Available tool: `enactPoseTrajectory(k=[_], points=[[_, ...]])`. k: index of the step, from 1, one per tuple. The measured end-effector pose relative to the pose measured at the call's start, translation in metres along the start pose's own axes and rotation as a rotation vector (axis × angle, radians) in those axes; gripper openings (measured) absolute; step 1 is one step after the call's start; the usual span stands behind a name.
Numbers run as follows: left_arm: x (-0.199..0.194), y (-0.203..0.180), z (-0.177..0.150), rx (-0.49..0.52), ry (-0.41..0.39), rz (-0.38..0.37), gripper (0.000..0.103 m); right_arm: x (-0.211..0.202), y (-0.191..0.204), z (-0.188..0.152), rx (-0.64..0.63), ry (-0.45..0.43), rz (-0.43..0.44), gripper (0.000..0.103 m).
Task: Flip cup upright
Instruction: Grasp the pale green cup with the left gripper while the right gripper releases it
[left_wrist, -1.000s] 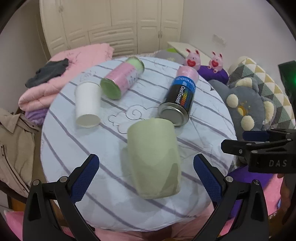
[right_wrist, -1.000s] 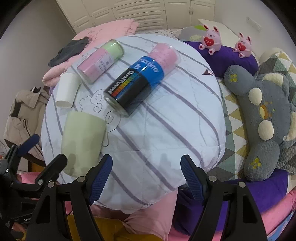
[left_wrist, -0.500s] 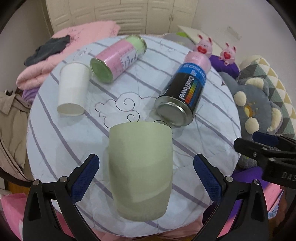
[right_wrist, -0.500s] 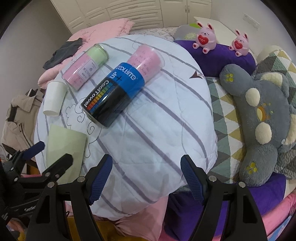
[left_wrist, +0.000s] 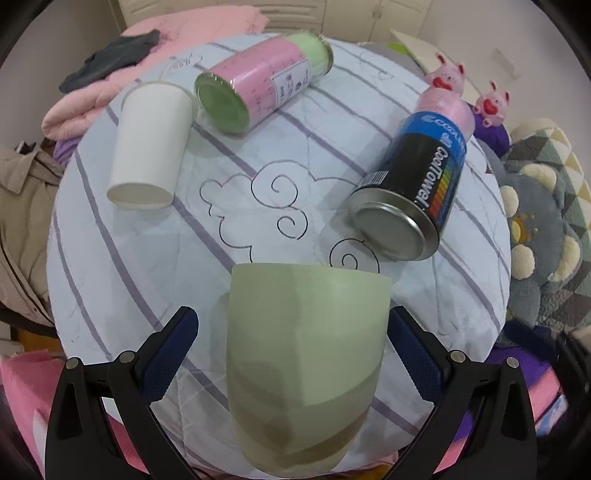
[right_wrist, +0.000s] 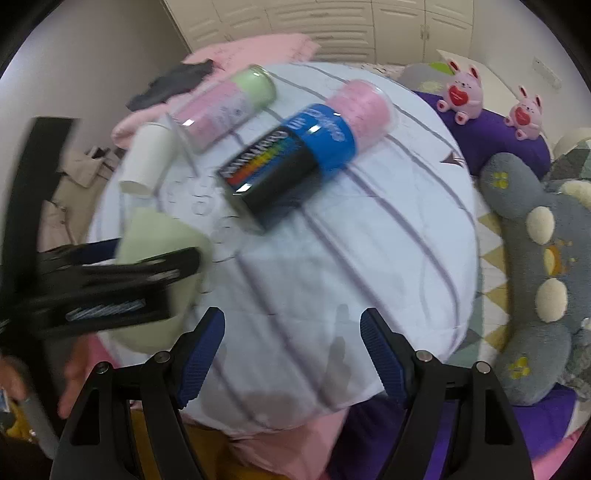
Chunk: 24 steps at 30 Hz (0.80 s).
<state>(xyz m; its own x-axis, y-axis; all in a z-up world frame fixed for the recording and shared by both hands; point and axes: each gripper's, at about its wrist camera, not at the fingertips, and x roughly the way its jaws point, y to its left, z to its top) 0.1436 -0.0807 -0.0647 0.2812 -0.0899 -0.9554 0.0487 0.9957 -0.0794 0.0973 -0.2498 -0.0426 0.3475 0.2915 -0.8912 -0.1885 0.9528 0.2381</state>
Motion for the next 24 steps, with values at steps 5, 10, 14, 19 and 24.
enactPoseTrajectory(k=[5, 10, 14, 19, 24], points=[[0.008, 0.001, 0.001, -0.021, 0.032, -0.019, 0.091, -0.005, 0.021, -0.011, -0.071, 0.024, 0.109, 0.056], [0.011, -0.003, 0.000, -0.020, 0.056, -0.056, 0.082, -0.004, 0.047, -0.014, -0.103, 0.046, 0.292, 0.038], [0.011, -0.002, 0.002, -0.029, 0.060, -0.064, 0.082, 0.001, 0.065, -0.015, -0.120, 0.055, 0.351, 0.019], [0.007, 0.004, 0.003, -0.040, 0.044, -0.043, 0.081, 0.014, 0.071, -0.015, -0.092, 0.061, 0.380, 0.011], [0.001, 0.005, 0.007, -0.035, 0.016, -0.048, 0.081, 0.016, 0.065, -0.015, -0.050, 0.064, 0.372, 0.011]])
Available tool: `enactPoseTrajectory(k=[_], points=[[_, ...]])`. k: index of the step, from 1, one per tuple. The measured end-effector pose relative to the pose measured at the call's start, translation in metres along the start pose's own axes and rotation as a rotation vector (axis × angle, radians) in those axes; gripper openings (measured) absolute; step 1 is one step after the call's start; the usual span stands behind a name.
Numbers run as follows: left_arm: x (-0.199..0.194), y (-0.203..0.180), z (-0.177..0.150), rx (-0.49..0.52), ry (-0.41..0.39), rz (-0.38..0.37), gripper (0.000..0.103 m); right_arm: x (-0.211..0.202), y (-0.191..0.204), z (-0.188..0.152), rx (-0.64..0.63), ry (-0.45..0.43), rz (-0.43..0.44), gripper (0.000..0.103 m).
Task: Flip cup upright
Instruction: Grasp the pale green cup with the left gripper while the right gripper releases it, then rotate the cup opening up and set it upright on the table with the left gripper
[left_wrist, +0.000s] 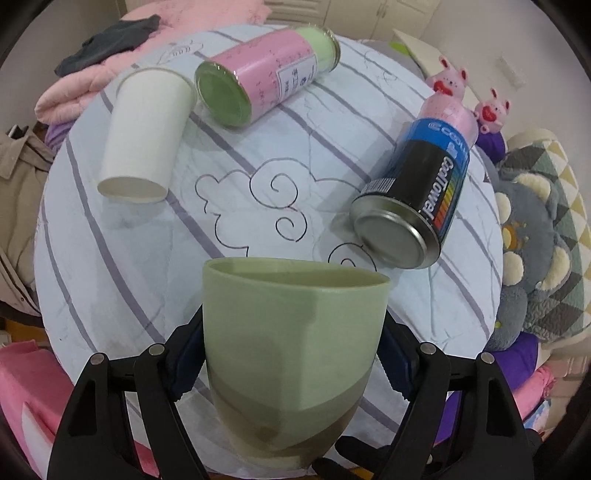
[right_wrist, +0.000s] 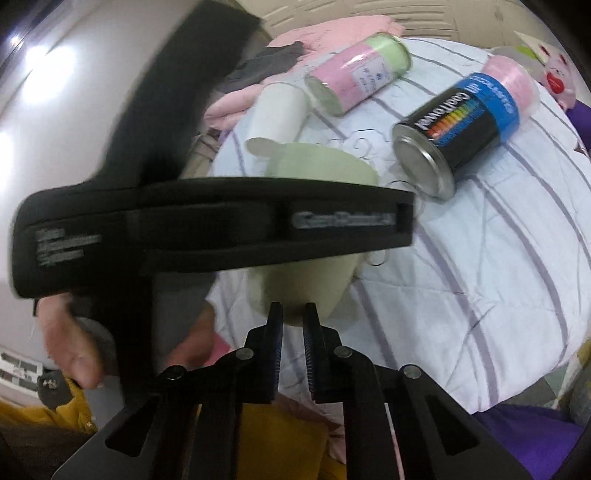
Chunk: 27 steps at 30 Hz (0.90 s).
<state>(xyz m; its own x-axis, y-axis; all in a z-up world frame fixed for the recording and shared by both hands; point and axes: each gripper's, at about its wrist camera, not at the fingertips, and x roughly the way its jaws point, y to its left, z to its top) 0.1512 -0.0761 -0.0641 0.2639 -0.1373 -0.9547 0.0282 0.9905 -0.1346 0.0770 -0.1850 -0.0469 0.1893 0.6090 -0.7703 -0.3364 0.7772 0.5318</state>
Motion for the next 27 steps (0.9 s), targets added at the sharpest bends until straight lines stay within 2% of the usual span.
enactPoseTrajectory(k=[3, 11, 20, 24, 27], points=[[-0.007, 0.003, 0.001, -0.003, -0.030, -0.013, 0.081, -0.002, -0.003, 0.000, 0.021, -0.001, 0.011, 0.011], [-0.034, 0.013, -0.002, -0.005, -0.115, -0.044, 0.081, -0.007, -0.009, 0.005, 0.043, -0.047, -0.069, 0.011], [-0.034, 0.014, -0.012, 0.006, -0.122, -0.045, 0.081, -0.007, -0.026, 0.003, 0.087, -0.082, -0.124, 0.011], [-0.036, 0.014, -0.013, 0.001, -0.148, -0.012, 0.085, -0.014, -0.030, 0.007, 0.088, -0.105, -0.135, 0.011], [-0.038, 0.016, -0.013, -0.005, -0.149, -0.035, 0.085, -0.022, -0.033, 0.005, 0.088, -0.122, -0.161, 0.011]])
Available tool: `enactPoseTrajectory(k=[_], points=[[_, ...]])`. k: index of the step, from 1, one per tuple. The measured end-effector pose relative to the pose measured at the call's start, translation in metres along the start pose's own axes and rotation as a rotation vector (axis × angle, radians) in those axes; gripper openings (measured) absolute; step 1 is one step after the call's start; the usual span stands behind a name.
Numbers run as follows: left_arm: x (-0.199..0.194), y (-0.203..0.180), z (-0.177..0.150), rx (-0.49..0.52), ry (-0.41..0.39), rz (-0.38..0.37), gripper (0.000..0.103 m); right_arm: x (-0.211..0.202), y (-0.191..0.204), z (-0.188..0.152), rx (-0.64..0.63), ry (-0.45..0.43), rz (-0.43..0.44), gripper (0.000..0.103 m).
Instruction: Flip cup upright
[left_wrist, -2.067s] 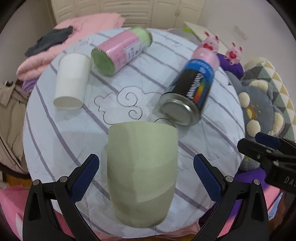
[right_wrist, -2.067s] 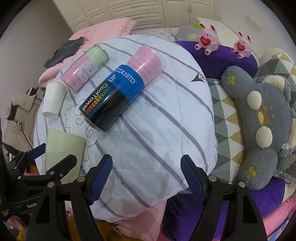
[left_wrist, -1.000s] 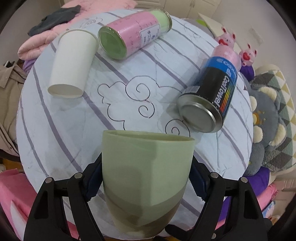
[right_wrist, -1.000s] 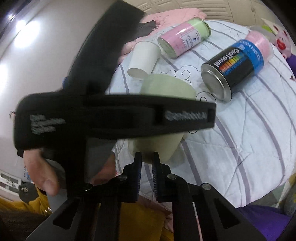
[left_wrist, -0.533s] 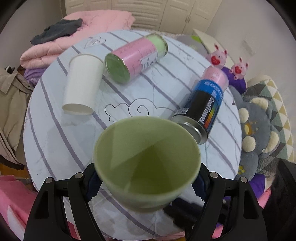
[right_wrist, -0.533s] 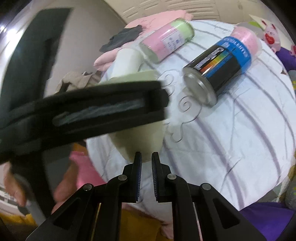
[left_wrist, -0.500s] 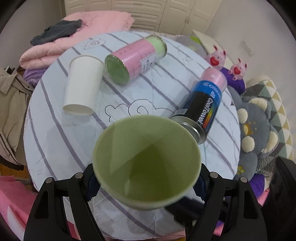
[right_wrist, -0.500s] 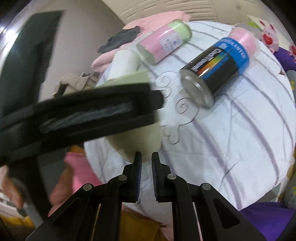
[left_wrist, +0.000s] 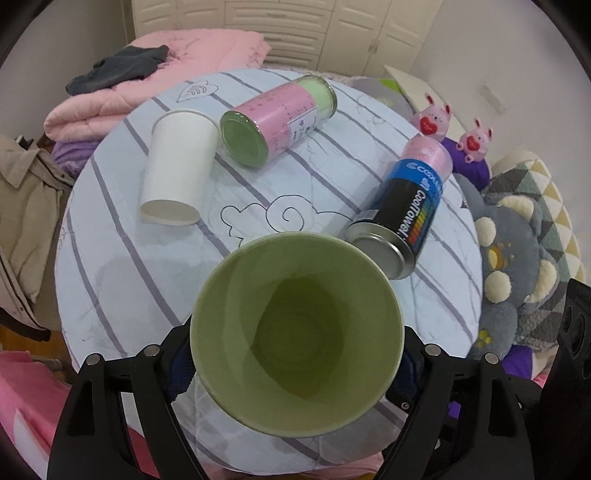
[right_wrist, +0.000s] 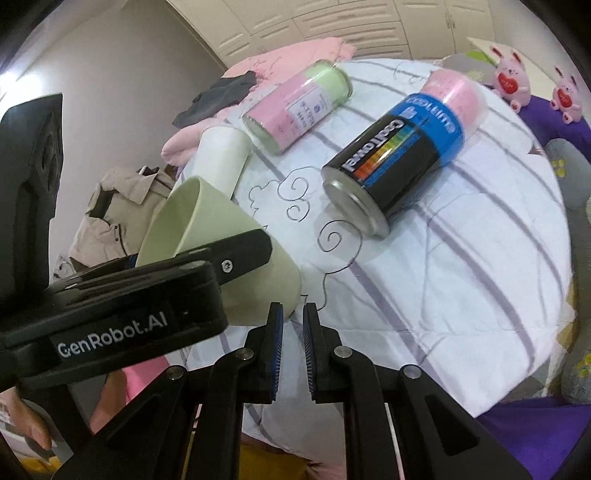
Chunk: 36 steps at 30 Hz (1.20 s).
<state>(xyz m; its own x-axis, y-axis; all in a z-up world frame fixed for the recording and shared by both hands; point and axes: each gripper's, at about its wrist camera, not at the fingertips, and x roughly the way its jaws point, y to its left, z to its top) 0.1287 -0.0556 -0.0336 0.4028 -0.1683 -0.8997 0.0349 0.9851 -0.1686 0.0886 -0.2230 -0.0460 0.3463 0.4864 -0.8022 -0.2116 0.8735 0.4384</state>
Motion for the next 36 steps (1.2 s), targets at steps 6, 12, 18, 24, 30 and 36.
enactPoseTrajectory(k=[6, 12, 18, 24, 30, 36], points=[[-0.002, -0.003, -0.002, 0.008, -0.005, 0.011, 0.085, -0.006, 0.000, 0.000, -0.038, -0.014, -0.067, 0.011], [-0.008, -0.007, -0.006, 0.029, -0.012, 0.019, 0.085, -0.005, 0.001, -0.002, -0.033, 0.004, -0.095, 0.011], [-0.025, -0.015, -0.021, 0.088, -0.066, 0.059, 0.087, -0.016, -0.004, -0.010, -0.003, -0.008, -0.139, 0.034], [-0.046, -0.011, -0.043, 0.104, -0.120, 0.051, 0.088, -0.033, -0.004, -0.022, -0.016, -0.040, -0.229, 0.051], [-0.061, -0.001, -0.068, 0.112, -0.159, 0.047, 0.088, -0.045, 0.008, -0.039, -0.045, -0.072, -0.266, 0.066], [-0.076, 0.011, -0.084, 0.113, -0.222, 0.066, 0.088, -0.050, 0.025, -0.053, -0.097, -0.108, -0.270, 0.067]])
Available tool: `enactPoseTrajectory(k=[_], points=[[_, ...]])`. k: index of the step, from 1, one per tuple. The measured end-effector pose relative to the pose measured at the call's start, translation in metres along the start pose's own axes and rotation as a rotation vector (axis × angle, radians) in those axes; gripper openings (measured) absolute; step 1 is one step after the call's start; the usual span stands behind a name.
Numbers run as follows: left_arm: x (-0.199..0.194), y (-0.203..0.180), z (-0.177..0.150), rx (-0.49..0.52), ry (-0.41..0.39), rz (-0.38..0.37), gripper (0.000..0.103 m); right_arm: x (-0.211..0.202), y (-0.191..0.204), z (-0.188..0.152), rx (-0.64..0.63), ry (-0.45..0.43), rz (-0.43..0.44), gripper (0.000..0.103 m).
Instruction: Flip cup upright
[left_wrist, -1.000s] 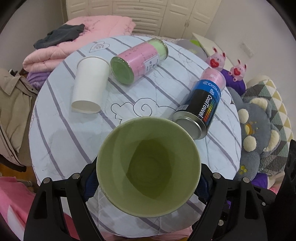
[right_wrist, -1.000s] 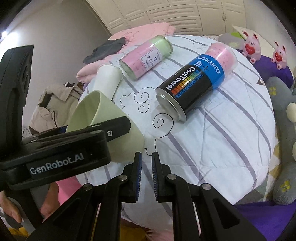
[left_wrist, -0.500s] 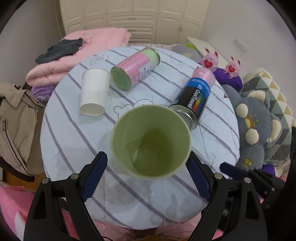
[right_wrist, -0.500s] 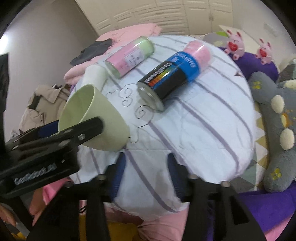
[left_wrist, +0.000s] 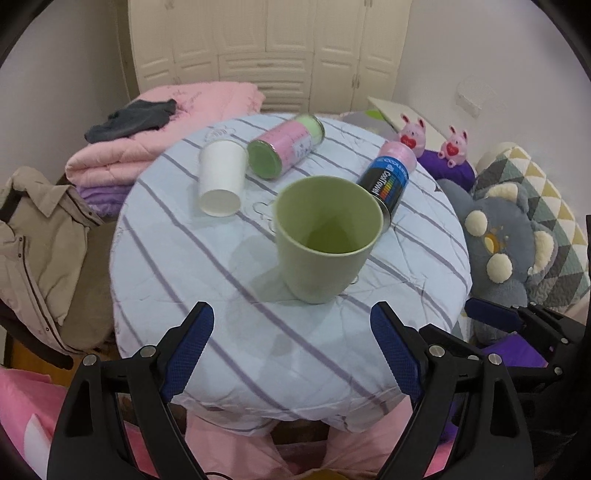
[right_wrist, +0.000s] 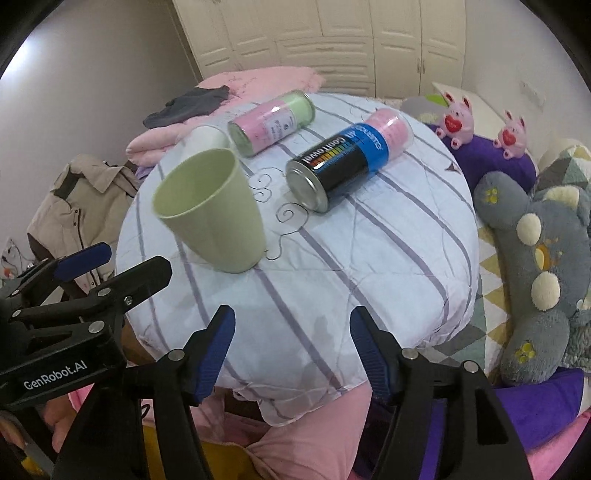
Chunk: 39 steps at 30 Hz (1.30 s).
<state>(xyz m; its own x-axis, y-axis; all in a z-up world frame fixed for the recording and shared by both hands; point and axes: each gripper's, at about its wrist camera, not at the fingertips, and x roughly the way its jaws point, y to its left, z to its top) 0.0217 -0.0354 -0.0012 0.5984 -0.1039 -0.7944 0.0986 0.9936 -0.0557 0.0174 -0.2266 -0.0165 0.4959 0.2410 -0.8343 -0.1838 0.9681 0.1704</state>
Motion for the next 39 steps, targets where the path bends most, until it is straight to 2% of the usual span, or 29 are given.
enactPoseTrajectory(k=[3, 9, 17, 24, 31, 34, 39], points=[[-0.007, 0.005, -0.005, -0.003, -0.031, 0.008, 0.088, -0.003, 0.007, -0.004, -0.022, -0.013, -0.005, 0.074], [-0.018, 0.014, -0.009, 0.012, -0.115, 0.018, 0.089, -0.015, 0.018, -0.007, -0.061, -0.083, -0.039, 0.074], [-0.027, 0.021, -0.016, 0.041, -0.231, 0.026, 0.093, -0.031, 0.031, -0.016, -0.092, -0.230, -0.128, 0.076], [-0.030, 0.029, -0.025, 0.036, -0.313, 0.040, 0.093, -0.038, 0.030, -0.020, -0.049, -0.344, -0.125, 0.077], [-0.030, 0.025, -0.034, 0.067, -0.391, 0.092, 0.093, -0.043, 0.025, -0.029, -0.009, -0.447, -0.113, 0.077], [-0.027, 0.024, -0.036, 0.073, -0.398, 0.089, 0.093, -0.045, 0.022, -0.035, -0.003, -0.479, -0.106, 0.077], [-0.024, 0.023, -0.039, 0.070, -0.401, 0.073, 0.093, -0.041, 0.019, -0.039, 0.011, -0.487, -0.099, 0.077]])
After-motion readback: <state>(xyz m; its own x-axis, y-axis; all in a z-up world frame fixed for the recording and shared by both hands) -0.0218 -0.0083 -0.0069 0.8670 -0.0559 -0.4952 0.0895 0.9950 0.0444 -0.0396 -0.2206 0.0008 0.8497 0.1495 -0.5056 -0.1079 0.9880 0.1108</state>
